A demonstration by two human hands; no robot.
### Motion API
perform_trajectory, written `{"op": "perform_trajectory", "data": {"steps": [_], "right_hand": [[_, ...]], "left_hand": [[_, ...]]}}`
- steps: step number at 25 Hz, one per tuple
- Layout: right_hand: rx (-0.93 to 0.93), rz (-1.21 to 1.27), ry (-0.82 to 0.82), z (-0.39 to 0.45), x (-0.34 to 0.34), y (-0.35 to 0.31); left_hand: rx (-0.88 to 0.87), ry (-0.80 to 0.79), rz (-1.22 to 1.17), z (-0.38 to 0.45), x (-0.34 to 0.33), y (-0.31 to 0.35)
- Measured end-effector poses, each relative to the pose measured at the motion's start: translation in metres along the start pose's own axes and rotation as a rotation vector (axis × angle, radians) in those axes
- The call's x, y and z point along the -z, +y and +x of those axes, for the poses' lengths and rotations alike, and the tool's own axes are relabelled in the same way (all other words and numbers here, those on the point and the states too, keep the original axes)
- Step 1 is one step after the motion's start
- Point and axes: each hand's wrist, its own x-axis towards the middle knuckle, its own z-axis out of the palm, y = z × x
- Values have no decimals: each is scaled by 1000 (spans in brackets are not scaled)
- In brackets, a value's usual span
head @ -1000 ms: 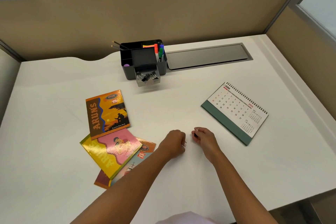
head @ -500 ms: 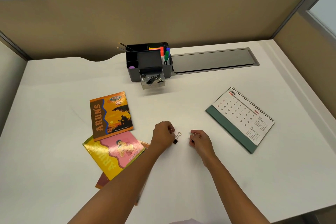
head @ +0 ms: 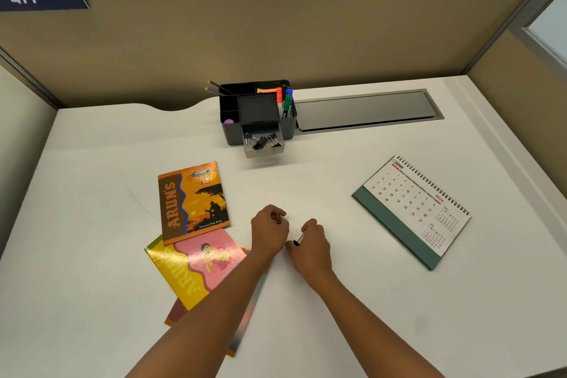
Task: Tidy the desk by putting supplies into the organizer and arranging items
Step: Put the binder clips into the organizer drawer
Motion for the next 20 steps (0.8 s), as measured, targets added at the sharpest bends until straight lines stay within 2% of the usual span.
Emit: {"op": "perform_trajectory", "data": {"steps": [2, 3, 6, 9, 14, 17, 20], "right_hand": [[-25, 52, -58, 5, 3, -1], [-77, 157, -91, 9, 6, -1], [-335, 739, -253, 18, 18, -4], [-441, 1082, -364, 25, 28, -6], [-557, 1325, -365, 38, 36, -22], [-624, 1405, -319, 51, 36, -29], [-627, 1493, -282, 67, 38, -37]], "left_hand": [[-7, 1, -7, -1, 0, -1], [-19, -2, -12, -2, -1, 0], [-81, -37, -44, -5, -6, 11], [-184, -100, -32, -12, -14, 29], [-362, -169, 92, -13, -18, 35], [-442, -205, 42, -10, -10, 30], [-526, -35, 72, 5, 4, 16]]}}
